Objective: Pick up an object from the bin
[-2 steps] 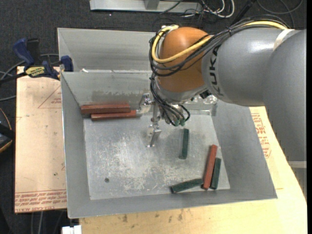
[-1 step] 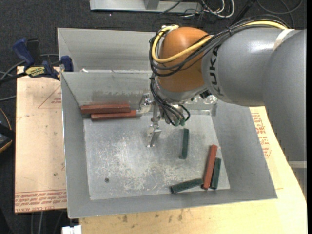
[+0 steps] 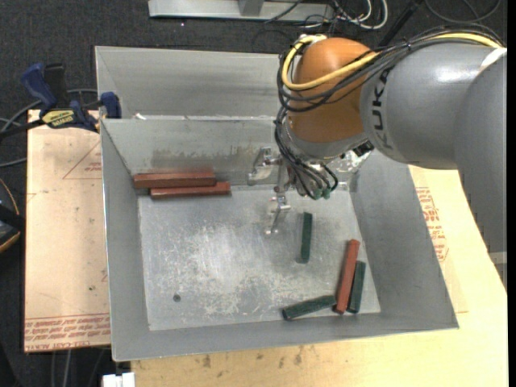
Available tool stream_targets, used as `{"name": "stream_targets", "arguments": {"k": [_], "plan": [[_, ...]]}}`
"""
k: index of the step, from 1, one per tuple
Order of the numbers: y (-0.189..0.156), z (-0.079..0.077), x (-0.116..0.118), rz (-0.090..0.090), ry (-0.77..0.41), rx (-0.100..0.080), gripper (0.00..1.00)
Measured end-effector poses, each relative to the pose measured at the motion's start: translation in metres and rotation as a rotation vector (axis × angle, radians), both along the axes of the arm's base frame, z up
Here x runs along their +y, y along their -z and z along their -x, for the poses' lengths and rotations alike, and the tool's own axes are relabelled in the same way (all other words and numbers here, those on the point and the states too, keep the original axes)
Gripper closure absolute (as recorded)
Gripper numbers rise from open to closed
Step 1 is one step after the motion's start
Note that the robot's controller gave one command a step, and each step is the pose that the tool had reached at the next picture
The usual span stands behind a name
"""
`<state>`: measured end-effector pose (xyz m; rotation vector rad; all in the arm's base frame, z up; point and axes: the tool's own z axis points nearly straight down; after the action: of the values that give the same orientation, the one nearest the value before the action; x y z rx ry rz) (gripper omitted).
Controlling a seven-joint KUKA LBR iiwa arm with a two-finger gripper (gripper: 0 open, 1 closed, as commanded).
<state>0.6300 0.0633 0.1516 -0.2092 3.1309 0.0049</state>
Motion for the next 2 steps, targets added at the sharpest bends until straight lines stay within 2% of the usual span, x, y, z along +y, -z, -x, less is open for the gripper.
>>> {"name": "stream_targets", "arguments": {"k": [1, 2], "plan": [[-0.007, 0.0, -0.033, 0.005, -0.061, 0.001, 0.0], [0.046, 0.019, -0.044, 0.003, -0.187, -0.005, 0.0]]}}
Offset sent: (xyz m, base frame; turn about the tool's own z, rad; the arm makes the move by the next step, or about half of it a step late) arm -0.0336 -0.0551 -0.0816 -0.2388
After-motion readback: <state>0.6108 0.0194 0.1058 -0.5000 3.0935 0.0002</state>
